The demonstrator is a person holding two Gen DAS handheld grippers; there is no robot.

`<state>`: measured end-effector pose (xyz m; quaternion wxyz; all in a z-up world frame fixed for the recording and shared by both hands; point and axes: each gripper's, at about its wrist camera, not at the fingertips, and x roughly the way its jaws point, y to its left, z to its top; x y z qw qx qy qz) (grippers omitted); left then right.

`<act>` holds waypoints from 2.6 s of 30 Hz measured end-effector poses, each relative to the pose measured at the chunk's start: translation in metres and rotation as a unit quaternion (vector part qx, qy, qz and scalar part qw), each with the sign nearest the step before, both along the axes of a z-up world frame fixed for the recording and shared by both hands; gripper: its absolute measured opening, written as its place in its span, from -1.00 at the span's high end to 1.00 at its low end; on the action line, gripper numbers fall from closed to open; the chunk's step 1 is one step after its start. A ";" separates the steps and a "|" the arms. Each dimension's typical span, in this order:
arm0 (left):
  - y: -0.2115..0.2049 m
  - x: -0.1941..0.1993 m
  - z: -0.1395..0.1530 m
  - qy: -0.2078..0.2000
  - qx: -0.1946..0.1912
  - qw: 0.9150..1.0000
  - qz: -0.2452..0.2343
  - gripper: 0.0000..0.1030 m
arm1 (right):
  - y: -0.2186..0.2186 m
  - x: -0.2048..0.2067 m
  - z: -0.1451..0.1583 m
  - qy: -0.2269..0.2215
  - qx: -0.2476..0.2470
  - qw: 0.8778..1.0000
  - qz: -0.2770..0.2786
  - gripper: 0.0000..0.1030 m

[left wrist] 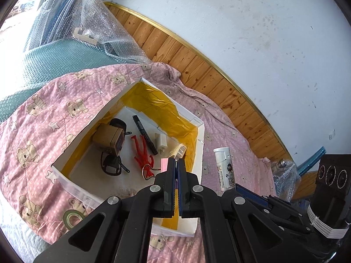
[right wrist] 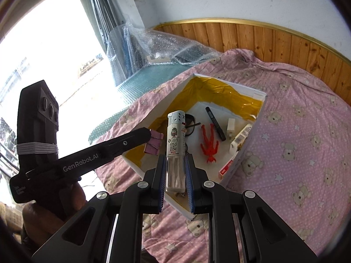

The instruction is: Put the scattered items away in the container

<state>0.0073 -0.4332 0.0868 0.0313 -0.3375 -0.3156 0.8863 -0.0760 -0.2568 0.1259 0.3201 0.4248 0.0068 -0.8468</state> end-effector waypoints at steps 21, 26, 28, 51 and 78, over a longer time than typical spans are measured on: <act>-0.009 -0.044 -0.059 -0.089 -0.043 0.995 -0.011 0.29 | -0.007 -0.047 -0.063 -0.065 0.034 0.997 -0.027 0.24; -0.029 -0.034 -0.060 -0.081 0.008 0.997 0.003 0.29 | 0.012 -0.046 -0.067 -0.078 0.025 0.996 -0.042 0.24; -0.033 -0.032 -0.056 -0.080 0.004 0.997 0.007 0.26 | 0.015 -0.045 -0.067 -0.082 0.017 0.996 -0.041 0.25; 0.022 -0.037 -0.047 -0.132 -0.152 0.979 -0.010 -0.07 | 0.019 -0.016 -0.065 -0.065 0.046 0.997 0.022 0.09; 0.058 -0.014 -0.034 -0.147 -0.165 0.975 -0.029 -0.21 | 0.043 -0.015 -0.062 -0.064 0.128 0.987 0.071 0.04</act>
